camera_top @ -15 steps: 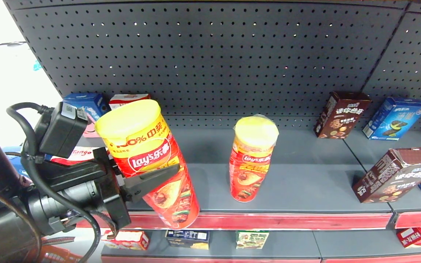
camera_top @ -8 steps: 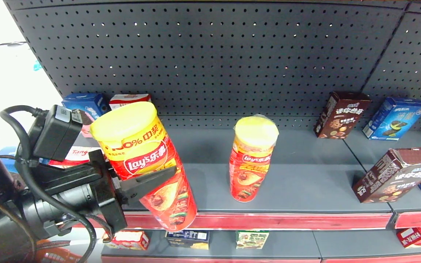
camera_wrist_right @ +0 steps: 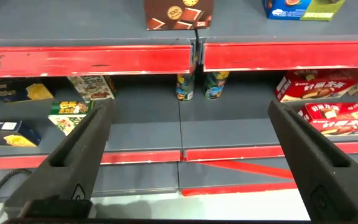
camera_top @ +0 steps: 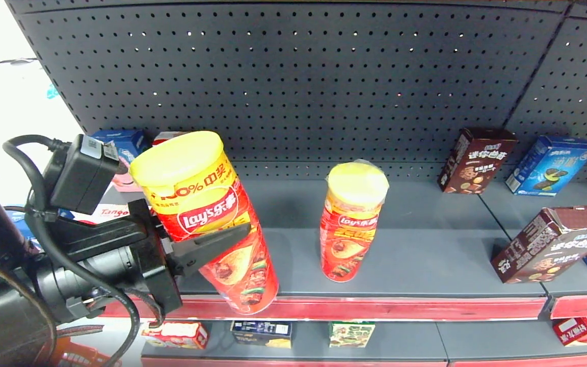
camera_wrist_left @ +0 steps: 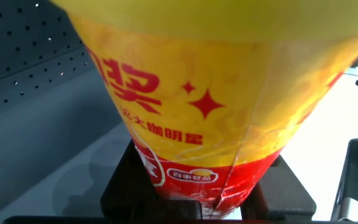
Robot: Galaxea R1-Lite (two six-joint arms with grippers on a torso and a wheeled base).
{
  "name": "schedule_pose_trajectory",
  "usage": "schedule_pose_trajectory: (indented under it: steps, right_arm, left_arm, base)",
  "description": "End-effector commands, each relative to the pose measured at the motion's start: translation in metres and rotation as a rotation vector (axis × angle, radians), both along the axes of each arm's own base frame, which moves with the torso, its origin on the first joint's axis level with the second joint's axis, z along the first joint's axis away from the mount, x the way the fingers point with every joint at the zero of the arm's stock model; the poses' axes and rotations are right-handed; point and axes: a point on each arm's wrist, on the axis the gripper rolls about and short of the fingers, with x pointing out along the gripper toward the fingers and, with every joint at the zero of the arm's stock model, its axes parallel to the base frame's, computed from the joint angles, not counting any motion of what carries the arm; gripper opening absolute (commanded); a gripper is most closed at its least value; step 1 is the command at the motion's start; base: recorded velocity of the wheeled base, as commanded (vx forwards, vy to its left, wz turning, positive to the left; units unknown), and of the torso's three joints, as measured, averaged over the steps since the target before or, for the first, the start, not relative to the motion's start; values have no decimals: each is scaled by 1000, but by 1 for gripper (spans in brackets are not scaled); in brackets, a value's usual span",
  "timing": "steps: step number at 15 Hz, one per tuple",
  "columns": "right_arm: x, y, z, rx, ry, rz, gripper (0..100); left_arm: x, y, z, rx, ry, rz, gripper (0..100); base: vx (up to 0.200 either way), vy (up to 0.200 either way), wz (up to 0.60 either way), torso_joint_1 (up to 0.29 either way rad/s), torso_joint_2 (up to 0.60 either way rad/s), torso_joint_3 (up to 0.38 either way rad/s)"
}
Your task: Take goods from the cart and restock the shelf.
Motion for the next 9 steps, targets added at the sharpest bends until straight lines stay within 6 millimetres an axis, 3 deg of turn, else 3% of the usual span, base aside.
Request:
schedule_pose_trajectory:
  steps: [1, 6, 9]
  right_arm:
    - [0, 0, 0, 0, 5, 0, 100]
    - [0, 0, 0, 0, 5, 0, 100]
    - [0, 0, 0, 0, 5, 0, 100]
  left_arm:
    - [17, -9, -3, 29, 4, -3, 0]
    - [75, -28, 3, 56, 9, -33, 0]
    - [99, -36, 5, 62, 14, -44, 0]
  base:
    - [0, 0, 0, 0, 0, 0]
    - [0, 0, 0, 0, 0, 0]
    - [0, 0, 0, 0, 0, 0]
